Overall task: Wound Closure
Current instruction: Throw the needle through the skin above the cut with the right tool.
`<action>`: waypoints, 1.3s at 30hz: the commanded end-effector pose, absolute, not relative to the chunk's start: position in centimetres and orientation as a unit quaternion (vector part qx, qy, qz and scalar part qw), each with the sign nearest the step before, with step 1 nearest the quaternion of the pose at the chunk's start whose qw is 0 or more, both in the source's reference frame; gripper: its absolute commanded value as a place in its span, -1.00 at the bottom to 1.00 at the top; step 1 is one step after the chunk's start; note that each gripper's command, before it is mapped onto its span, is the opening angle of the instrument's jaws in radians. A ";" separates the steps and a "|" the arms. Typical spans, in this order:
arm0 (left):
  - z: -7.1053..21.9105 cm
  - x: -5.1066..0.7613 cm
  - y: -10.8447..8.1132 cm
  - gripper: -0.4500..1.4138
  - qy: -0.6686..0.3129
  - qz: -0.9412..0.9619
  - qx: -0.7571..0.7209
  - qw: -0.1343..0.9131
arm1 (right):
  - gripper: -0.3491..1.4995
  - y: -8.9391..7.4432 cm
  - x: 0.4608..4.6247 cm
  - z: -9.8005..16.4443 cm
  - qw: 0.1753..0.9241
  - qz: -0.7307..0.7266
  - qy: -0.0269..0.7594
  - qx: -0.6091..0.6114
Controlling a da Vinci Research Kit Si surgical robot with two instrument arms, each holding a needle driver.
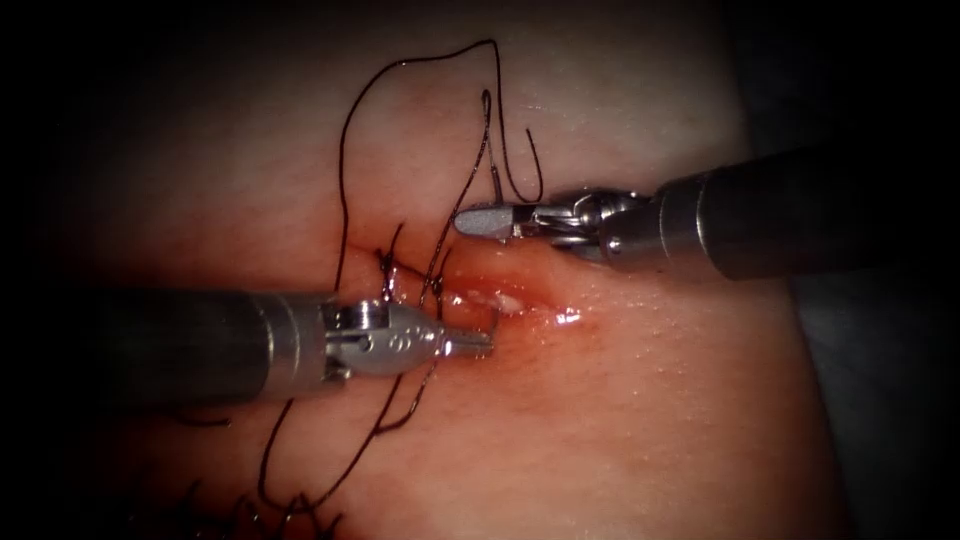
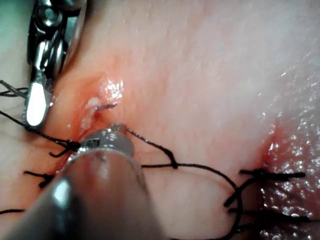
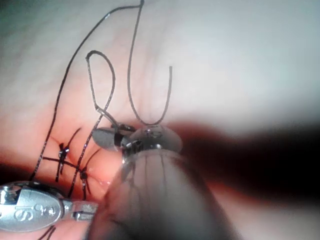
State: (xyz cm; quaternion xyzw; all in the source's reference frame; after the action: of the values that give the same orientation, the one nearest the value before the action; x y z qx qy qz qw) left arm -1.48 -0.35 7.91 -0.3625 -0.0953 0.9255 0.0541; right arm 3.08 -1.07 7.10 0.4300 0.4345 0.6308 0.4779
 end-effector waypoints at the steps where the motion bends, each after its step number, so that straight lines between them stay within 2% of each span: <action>1: 8.0 -1.53 -0.4 -1.00 -0.095 0.926 -0.362 0.054 | -0.58 -1.1 3.11 7.1 0.485 0.622 0.462 0.405; 2: 8.0 -1.54 -0.4 -1.00 -0.095 0.926 -0.362 0.054 | -0.31 -1.0 3.09 7.1 0.498 0.614 0.477 0.384; 3: 7.9 -1.54 -0.4 -1.00 -0.095 0.926 -0.362 0.054 | 0.16 -0.9 3.03 7.2 0.526 0.606 0.493 0.337; 4: 7.9 -1.54 -0.4 -1.00 -0.095 0.926 -0.362 0.054 | 0.20 -0.9 2.99 7.2 0.537 0.602 0.498 0.319; 5: 7.9 -1.54 -0.4 -1.00 -0.095 0.926 -0.362 0.054 | 0.45 -0.8 2.91 7.2 0.559 0.594 0.506 0.281; 6: 7.9 -1.54 -0.4 -1.00 -0.095 0.926 -0.362 0.054 | 0.58 -0.7 2.87 7.2 0.571 0.585 0.510 0.266; 9: 7.9 -1.54 -0.4 -1.00 -0.095 0.926 -0.362 0.055 | 0.69 -0.6 2.72 7.4 0.594 0.572 0.519 0.227; 13: 7.9 -1.54 -0.4 -1.00 -0.095 0.926 -0.362 0.055 | 0.69 -0.6 2.65 7.4 0.608 0.565 0.519 0.203; 16: 7.9 -1.55 -0.4 -1.00 -0.095 0.926 -0.362 0.055 | 0.65 -0.6 2.67 7.3 0.620 0.554 0.522 0.189; 19: 7.9 -1.55 -0.4 -1.00 -0.095 0.926 -0.362 0.055 | 0.43 -0.6 2.70 7.3 0.622 0.554 0.522 0.183; 20: 7.9 -1.54 -0.4 -1.00 -0.095 0.926 -0.362 0.055 | 0.03 -0.6 2.70 7.3 0.624 0.555 0.521 0.178; 21: 7.9 -1.54 -0.4 -1.00 -0.095 0.926 -0.362 0.055 | -0.69 -0.6 2.69 7.3 0.621 0.560 0.522 0.172; 22: 7.9 -1.54 -0.4 -1.00 -0.095 0.926 -0.362 0.055 | -1.00 -0.6 2.68 7.3 0.618 0.564 0.522 0.166; 30: 7.9 -1.53 -0.4 -1.00 -0.096 0.925 -0.363 0.055 | -1.00 -0.6 2.63 7.2 0.582 0.609 0.509 0.177; 39: 7.9 -1.51 -0.4 -1.00 -0.098 0.925 -0.363 0.054 | -1.00 -0.7 2.91 7.2 0.548 0.612 0.497 0.280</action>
State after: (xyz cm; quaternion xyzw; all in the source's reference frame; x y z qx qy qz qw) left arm -1.45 -0.36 7.82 -0.3629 -0.0975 0.9251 0.0547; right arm 2.81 -0.71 7.10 0.2825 0.4942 0.6148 0.5458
